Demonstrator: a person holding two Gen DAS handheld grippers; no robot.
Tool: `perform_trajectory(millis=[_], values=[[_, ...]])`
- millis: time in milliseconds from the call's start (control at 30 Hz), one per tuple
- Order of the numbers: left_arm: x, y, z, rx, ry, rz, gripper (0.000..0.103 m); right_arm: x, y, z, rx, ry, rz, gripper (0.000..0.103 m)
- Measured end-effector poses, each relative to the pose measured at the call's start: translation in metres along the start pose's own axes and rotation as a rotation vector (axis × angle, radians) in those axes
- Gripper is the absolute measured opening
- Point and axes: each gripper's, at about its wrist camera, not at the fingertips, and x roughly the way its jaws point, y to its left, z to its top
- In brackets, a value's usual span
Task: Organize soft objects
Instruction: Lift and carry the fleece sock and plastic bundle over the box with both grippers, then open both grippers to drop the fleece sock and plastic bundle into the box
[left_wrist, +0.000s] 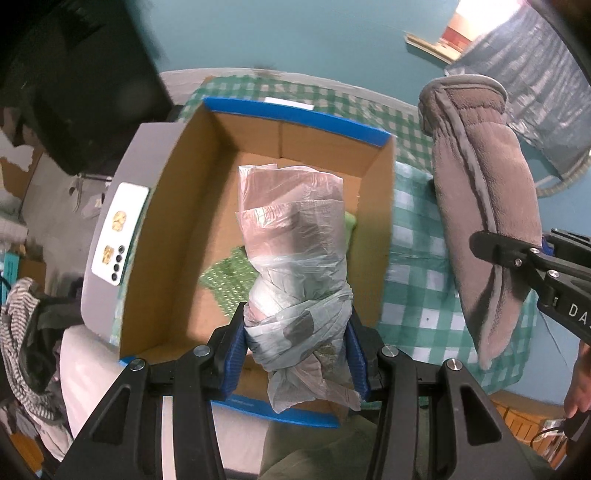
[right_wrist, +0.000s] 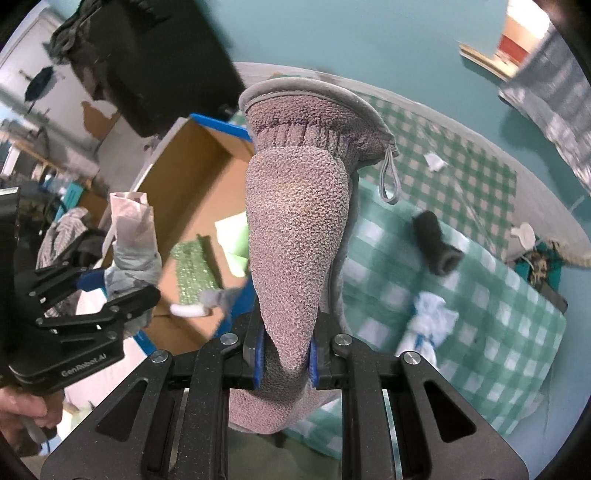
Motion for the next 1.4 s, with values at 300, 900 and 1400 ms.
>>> perform_trajectory(millis=[300,900,1400], values=[[0.001,0.032,-0.005,-0.068,0.006,0.017,0.048,0.018,0.038,0.024,-0.089,0.020,0.029,0.016],[0.004,0.071,-0.008,-0.130,0.012,0.057,0.049,0.054,0.087,0.050,-0.163,0.068,0.046,0.016],[0.008,0.076,-0.007,-0.149,0.039,0.081,0.061,0.057,0.101,0.054,-0.172,0.072,0.032,0.038]])
